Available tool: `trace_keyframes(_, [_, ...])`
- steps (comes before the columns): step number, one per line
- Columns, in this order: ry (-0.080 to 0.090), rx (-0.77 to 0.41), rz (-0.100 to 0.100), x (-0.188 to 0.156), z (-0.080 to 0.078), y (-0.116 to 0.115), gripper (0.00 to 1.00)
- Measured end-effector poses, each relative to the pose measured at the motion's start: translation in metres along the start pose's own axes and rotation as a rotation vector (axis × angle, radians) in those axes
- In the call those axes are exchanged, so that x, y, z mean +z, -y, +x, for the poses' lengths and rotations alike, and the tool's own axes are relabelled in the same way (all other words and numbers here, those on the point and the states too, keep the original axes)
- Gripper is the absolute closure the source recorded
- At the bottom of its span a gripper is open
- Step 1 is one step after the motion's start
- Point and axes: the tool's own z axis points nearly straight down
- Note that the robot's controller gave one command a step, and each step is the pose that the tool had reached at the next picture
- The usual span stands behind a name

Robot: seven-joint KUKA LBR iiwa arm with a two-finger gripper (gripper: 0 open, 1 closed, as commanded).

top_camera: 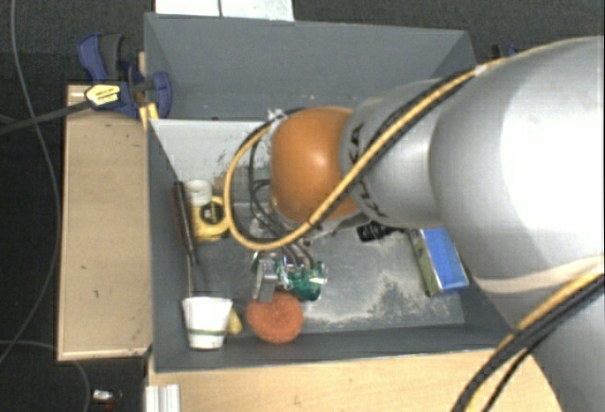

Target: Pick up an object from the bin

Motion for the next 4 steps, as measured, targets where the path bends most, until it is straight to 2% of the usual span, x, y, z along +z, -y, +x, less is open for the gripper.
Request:
trace_keyframes(1, [0.026, -0.065, -0.011, -0.069, -0.007, -0.003, 0.00])
trace_keyframes(2, [0.003, 0.164, -0.003, -0.034, 0.010, 0.044, 0.00])
trace_keyframes(3, [0.024, -0.077, -0.011, -0.003, -0.008, 0.047, 0.00])
trace_keyframes(4, [0.008, 0.250, -0.005, -0.003, 0.016, 0.072, 1.00])
